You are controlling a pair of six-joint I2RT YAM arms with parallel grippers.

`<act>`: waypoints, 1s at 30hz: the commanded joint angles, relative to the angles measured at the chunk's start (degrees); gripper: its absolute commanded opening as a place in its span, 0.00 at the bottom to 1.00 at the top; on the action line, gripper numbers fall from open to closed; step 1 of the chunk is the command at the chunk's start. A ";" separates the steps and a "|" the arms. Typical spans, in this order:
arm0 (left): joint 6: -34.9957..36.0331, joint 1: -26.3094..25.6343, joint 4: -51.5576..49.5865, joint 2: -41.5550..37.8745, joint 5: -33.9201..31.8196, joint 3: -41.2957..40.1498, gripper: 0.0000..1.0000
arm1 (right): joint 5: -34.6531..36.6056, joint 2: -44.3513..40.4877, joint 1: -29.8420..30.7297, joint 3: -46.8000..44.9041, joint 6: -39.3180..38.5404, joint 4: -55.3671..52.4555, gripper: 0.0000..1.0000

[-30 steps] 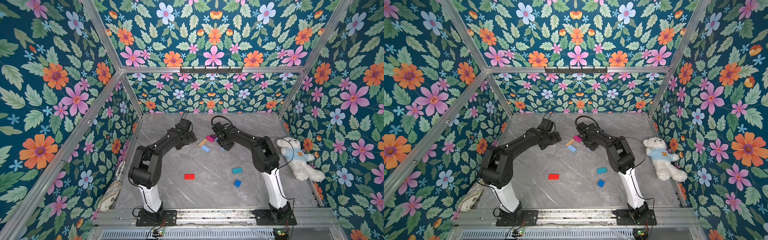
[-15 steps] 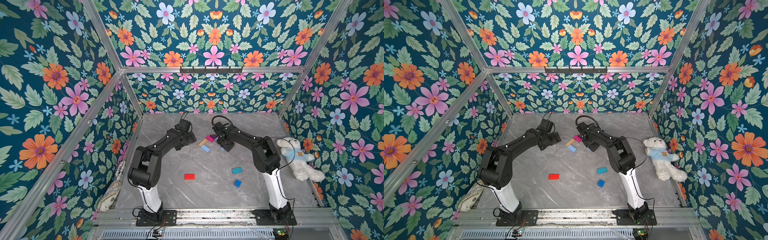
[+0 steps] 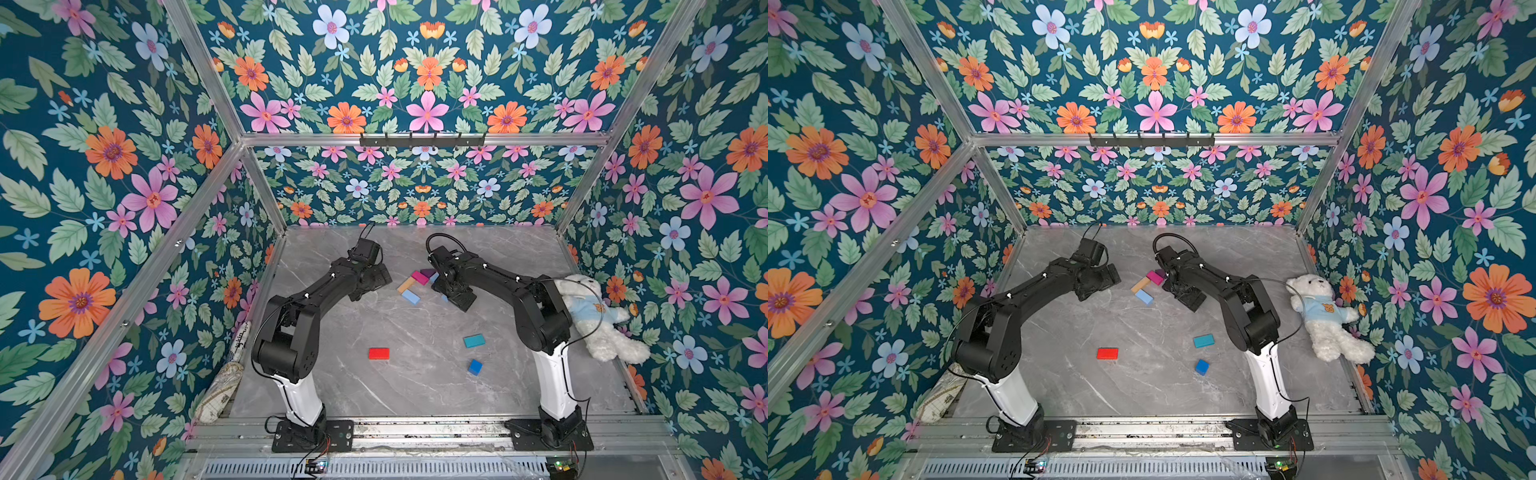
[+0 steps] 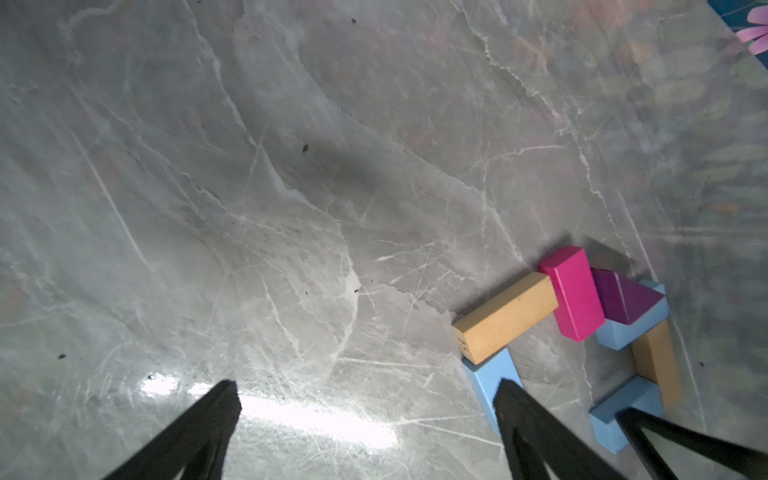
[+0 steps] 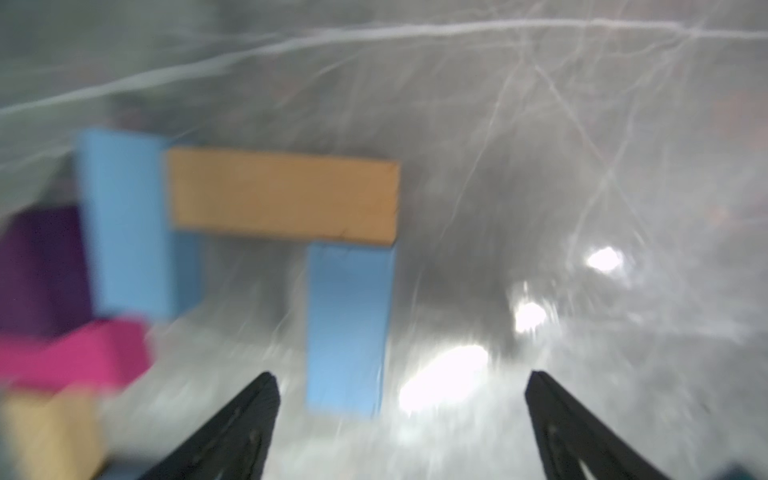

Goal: Assemble a heart with building blocks
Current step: Pick up the building block from the center of the board.

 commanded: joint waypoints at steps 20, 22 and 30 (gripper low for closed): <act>-45.28 -12.08 -12.51 -15.51 4.47 -17.77 0.98 | -13.71 -51.47 -6.46 -49.73 -113.48 9.57 0.92; -47.35 -12.92 -12.68 -15.59 5.30 -19.06 0.98 | -17.08 -50.29 -8.09 -49.99 -114.42 11.61 0.89; -55.95 -18.02 -12.46 -17.48 4.70 -23.36 0.95 | -22.95 -43.87 -8.20 -52.74 -120.04 16.25 0.76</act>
